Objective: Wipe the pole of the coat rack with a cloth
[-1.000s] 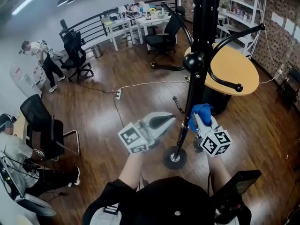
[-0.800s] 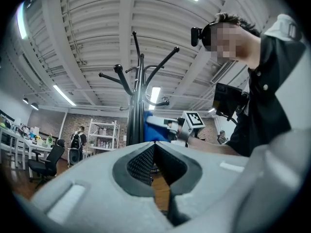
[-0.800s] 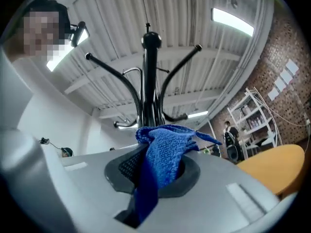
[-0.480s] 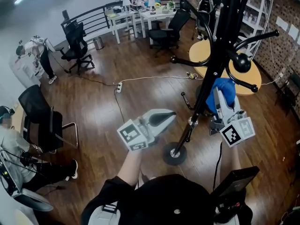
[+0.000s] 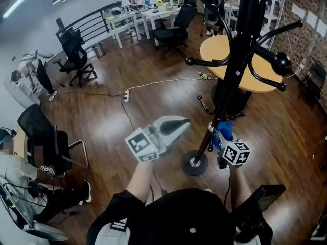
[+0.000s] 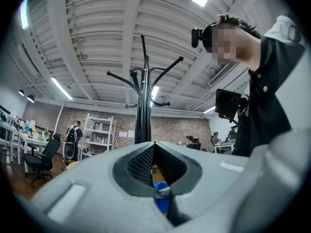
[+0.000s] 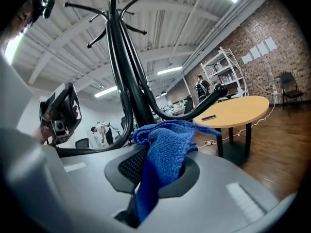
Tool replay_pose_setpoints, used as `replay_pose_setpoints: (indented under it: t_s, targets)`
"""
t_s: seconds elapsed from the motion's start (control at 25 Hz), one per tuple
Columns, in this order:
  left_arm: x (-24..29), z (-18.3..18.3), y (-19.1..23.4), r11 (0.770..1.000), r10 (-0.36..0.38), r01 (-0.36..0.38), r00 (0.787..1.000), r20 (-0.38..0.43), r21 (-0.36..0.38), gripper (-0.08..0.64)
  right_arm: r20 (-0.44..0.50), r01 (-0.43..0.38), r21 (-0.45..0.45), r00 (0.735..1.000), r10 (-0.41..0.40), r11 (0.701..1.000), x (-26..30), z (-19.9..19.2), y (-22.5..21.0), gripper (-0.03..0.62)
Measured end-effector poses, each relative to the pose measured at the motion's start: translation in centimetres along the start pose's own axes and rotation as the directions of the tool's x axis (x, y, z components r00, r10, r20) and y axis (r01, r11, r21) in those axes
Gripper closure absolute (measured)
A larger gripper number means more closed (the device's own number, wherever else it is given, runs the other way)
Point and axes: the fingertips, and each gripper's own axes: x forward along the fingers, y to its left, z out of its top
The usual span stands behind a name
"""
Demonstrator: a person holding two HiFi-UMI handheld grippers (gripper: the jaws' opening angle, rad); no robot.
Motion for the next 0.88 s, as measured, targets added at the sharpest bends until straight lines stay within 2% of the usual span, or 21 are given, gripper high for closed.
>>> replay_pose_setpoints:
  t_s: [0.12, 0.28, 0.4, 0.48, 0.64, 0.72, 0.88]
  targets:
    - [-0.3, 0.1, 1.5, 0.999, 0.031, -0.031, 0.999, -0.007, 0.032, 0.563, 0.019, 0.0, -0.031, 1.0, 0.0, 1.0, -0.6, -0.1, 0.4, 0.551]
    - [0.7, 2.1, 3.0, 0.995, 0.074, -0.075, 0.997, 0.015, 0.07, 0.563, 0.152, -0.017, -0.008, 0.988, 0.018, 1.0, -4.1, 3.0, 1.1, 0.551]
    - [1.5, 3.0, 2.9, 0.995, 0.068, -0.069, 0.998, 0.01, 0.073, 0.563, 0.204, -0.06, 0.028, 0.978, 0.053, 0.998, -5.4, 6.0, 1.5, 0.551]
    - [2.2, 3.4, 2.9, 0.996, 0.046, -0.047, 0.999, 0.016, 0.081, 0.563, 0.235, -0.08, 0.037, 0.969, 0.069, 0.996, -5.8, 8.3, 1.8, 0.551]
    - [3.6, 3.0, 3.7, 0.997, -0.002, 0.0, 1.0, 0.03, 0.072, 0.563, 0.259, -0.087, -0.023, 0.962, 0.09, 0.996, -5.9, 10.8, 3.3, 0.551]
    - [4.7, 2.6, 4.2, 0.997, -0.042, 0.04, 0.999, 0.032, 0.061, 0.563, 0.26, -0.066, -0.055, 0.962, 0.078, 0.996, -6.1, 11.2, 3.9, 0.551]
    - [6.0, 1.8, 4.5, 0.983, -0.175, 0.173, 0.984, 0.026, 0.057, 0.563, 0.279, 0.016, -0.07, 0.96, 0.004, 0.997, -6.5, 12.3, 4.6, 0.551]
